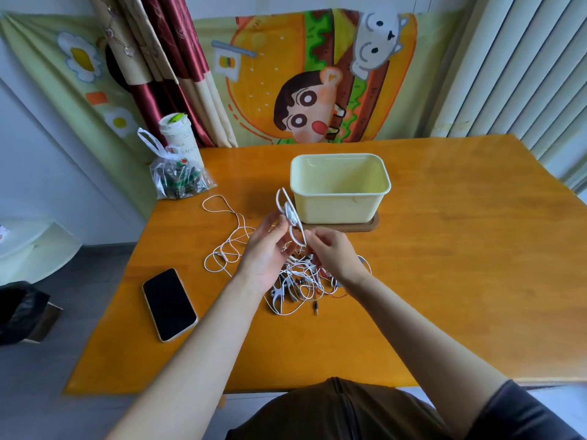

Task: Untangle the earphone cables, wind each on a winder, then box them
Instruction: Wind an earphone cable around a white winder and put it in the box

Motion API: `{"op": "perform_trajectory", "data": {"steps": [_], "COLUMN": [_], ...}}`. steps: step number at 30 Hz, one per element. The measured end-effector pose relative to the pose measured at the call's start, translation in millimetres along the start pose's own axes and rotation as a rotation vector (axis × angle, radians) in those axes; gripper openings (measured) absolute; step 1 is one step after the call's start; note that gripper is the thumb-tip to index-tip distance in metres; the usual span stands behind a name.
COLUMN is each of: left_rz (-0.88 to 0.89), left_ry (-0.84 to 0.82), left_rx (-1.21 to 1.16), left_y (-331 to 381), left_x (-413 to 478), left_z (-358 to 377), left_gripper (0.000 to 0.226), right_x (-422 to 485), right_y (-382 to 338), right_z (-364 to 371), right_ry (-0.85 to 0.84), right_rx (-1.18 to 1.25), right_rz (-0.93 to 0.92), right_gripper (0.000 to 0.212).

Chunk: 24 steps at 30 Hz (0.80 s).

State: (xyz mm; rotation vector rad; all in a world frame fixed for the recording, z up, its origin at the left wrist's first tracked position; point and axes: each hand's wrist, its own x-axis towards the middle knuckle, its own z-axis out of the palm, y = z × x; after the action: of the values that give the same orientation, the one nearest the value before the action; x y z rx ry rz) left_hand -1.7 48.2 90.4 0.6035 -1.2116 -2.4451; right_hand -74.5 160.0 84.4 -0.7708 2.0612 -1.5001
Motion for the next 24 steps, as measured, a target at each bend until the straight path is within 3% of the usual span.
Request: {"op": "perform_trajectory", "data": {"steps": [6, 15, 18, 21, 24], "left_rz": [-0.049, 0.042, 0.152, 0.261, 0.219], "left_ry": [0.161, 0.334, 0.37, 0.285, 0.144], "left_rx": [-0.048, 0.133, 0.459, 0.827, 0.876], "left_y": [-2.8, -3.2, -8.7, -8.5, -6.3], "left_x": [4.1, 1.8, 3.4, 4.6, 2.3], "left_z": [-6.0, -7.8, -14.2, -23.0, -26.2], "left_gripper": [0.008, 0.009, 0.01, 0.011, 0.011], "right_x": [-9.7, -10.1, -10.2, -6.0, 2.2], "right_y": [4.2, 0.5, -4.5, -10.0, -12.4], "right_z": [7.4, 0.3, -1.0, -11.5, -24.5], "right_ry": [-0.102, -0.074, -0.061, -0.02, 0.027], "right_rx": [0.045, -0.291, -0.353, -0.373, -0.412], "right_rz": [0.032, -0.122, -0.165, -0.172, -0.173], "right_gripper": [0.029, 0.023, 0.023, 0.022, 0.022]}}
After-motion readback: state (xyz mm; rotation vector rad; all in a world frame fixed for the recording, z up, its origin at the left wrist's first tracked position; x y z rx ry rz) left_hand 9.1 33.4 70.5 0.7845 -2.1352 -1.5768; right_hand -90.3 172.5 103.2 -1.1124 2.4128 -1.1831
